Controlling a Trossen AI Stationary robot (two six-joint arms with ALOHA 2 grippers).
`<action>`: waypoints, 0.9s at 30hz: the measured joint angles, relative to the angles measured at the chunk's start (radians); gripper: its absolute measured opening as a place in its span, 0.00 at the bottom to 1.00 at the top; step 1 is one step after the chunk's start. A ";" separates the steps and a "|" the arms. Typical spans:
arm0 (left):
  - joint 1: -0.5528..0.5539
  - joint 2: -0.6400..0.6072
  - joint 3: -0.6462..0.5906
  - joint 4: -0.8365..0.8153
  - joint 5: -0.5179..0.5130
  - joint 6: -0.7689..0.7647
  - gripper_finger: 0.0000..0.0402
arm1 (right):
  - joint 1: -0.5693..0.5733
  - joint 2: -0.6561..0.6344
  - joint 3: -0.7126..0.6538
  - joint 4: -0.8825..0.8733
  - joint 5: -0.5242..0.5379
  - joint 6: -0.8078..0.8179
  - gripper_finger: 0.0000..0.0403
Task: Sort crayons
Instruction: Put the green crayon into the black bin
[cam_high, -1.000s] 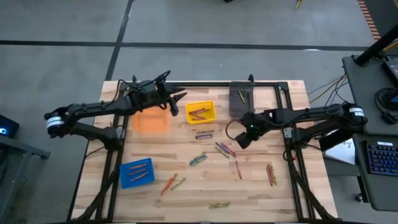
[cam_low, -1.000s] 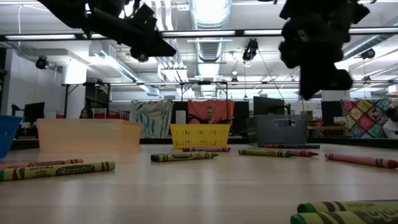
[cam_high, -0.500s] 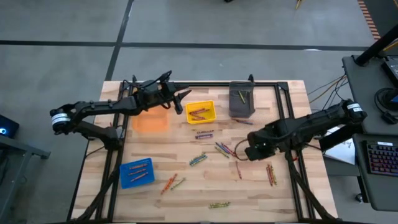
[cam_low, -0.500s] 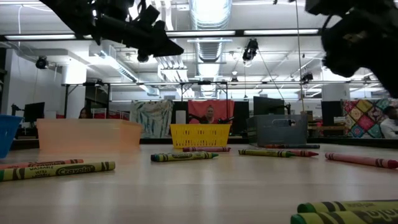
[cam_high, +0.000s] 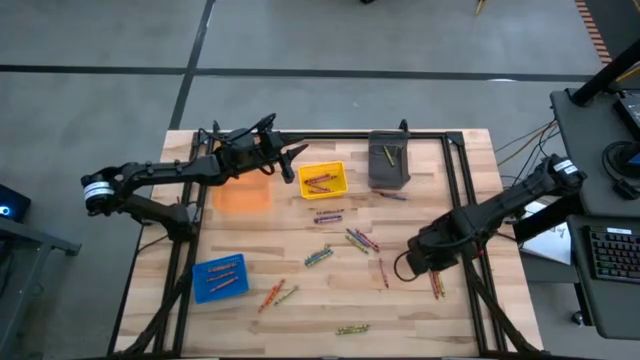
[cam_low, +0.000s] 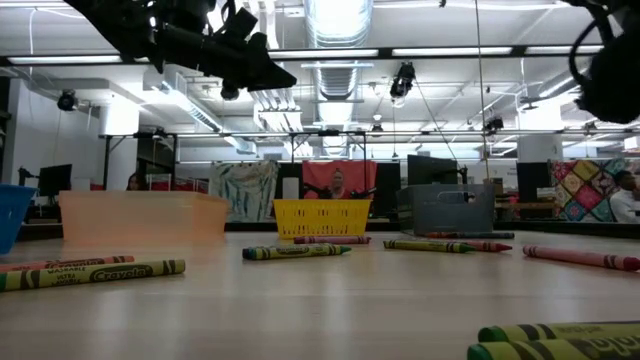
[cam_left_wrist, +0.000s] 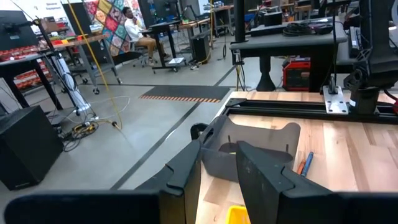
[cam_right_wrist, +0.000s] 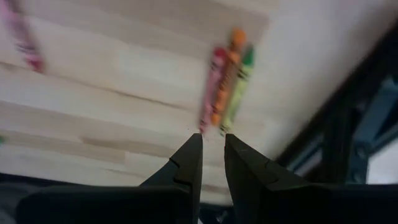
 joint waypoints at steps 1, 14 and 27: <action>0.000 0.000 0.000 0.000 0.000 0.000 0.21 | 0.011 0.000 -0.008 0.001 -0.018 0.018 0.14; 0.000 0.000 0.000 -0.001 0.000 0.000 0.21 | 0.095 -0.001 -0.147 0.183 -0.115 0.184 0.14; 0.000 0.000 0.000 0.000 0.000 0.000 0.21 | 0.094 -0.001 -0.223 0.206 -0.024 0.179 0.14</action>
